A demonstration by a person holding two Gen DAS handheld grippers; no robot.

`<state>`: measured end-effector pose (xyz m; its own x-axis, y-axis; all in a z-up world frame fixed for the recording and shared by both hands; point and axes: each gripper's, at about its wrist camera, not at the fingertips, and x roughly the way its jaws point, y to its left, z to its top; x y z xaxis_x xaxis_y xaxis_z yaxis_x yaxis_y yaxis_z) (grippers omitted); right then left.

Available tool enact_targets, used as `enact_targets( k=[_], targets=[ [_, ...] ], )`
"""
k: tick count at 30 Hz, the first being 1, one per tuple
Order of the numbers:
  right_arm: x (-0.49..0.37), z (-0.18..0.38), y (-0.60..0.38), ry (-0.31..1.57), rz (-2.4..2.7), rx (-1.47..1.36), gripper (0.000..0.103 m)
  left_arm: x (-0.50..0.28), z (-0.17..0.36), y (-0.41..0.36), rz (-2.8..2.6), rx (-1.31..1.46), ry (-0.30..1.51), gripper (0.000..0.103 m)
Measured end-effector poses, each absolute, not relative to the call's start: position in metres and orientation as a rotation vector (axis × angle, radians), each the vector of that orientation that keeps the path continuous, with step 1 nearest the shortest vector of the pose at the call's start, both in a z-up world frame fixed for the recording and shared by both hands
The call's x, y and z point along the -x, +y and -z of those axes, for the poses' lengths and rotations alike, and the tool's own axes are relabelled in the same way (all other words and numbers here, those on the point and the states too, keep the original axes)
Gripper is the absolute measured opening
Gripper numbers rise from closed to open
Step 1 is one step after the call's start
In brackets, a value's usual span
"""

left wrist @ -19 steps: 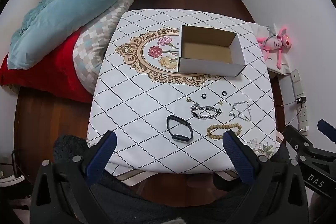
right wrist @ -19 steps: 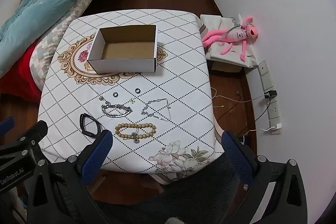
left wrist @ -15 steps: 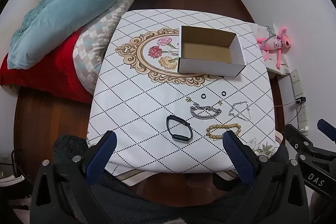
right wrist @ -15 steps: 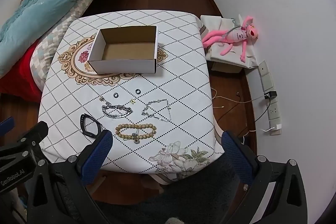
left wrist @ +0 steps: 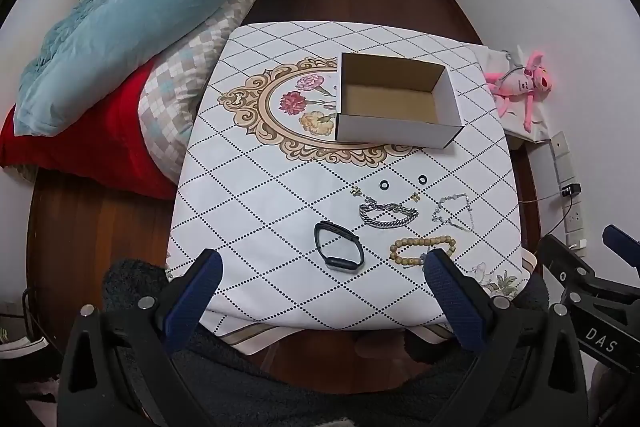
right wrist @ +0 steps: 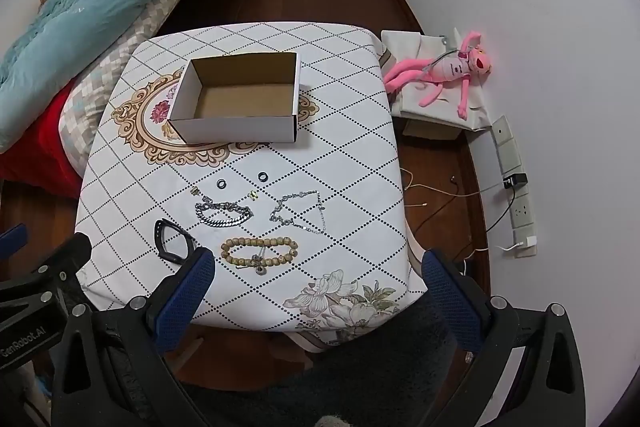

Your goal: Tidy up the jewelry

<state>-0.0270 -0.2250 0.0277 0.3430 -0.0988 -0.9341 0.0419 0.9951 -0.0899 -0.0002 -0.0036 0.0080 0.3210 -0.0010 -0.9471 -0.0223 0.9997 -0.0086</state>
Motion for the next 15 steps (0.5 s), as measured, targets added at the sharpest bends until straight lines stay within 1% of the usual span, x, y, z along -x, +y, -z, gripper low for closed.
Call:
enact_targets(
  k=[15],
  targets=[
    [0.0266, -0.0311, -0.2267, 1.214, 0.089, 0.048, 0.103, 0.0014, -0.0091, -0.0078, -0.011, 0.019, 1.240, 0.103]
  ],
)
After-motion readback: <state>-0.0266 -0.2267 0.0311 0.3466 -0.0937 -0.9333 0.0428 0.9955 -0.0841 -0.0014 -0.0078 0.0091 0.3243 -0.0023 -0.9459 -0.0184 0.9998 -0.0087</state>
